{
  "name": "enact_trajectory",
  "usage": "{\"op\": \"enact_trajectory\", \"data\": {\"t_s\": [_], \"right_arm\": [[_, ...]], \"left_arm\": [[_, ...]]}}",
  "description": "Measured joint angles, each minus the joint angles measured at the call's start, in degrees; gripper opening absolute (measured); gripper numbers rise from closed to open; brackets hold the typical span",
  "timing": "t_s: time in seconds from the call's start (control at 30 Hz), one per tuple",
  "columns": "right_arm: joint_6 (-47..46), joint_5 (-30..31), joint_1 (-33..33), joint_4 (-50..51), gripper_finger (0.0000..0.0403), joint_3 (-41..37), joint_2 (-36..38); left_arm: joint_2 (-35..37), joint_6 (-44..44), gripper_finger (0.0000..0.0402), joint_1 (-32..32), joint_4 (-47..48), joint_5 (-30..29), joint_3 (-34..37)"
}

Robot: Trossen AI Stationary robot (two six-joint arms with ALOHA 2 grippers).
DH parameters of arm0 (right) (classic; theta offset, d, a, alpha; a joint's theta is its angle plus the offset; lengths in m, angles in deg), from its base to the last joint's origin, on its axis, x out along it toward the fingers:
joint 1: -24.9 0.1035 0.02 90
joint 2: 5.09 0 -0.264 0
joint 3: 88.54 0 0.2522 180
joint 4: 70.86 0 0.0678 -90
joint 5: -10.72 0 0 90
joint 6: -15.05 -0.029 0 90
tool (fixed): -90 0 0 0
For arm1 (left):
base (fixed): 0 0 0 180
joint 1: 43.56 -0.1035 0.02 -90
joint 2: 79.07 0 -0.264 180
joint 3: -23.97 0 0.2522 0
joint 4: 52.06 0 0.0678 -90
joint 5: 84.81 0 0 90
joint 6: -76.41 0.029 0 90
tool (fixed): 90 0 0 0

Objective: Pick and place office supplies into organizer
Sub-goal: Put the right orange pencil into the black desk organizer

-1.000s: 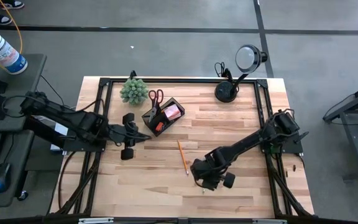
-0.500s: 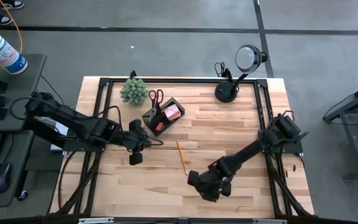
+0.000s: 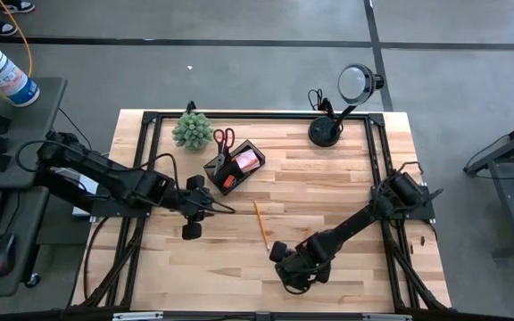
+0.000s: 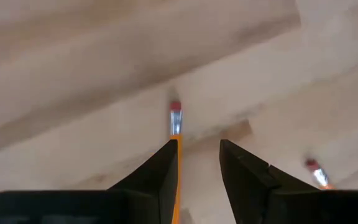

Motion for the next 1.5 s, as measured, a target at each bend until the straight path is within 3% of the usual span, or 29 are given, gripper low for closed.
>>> {"op": "enact_trajectory", "data": {"t_s": [0.37,0.57,1.5], "right_arm": [[-3.6,-1.8,3.1,-1.5,0.0112,0.3,-0.2],[-3.3,1.6,4.1,-1.6,0.0112,0.4,-2.2],[-2.9,1.3,3.1,-1.9,0.0112,1.8,-4.6]], "left_arm": [[0.0,0.5,0.0058,0.0,0.0,1.3,0.0],[0.0,0.4,0.0058,0.0,-0.2,1.3,0.0],[0.0,-0.6,0.0058,0.0,-0.3,0.8,0.0]]}}
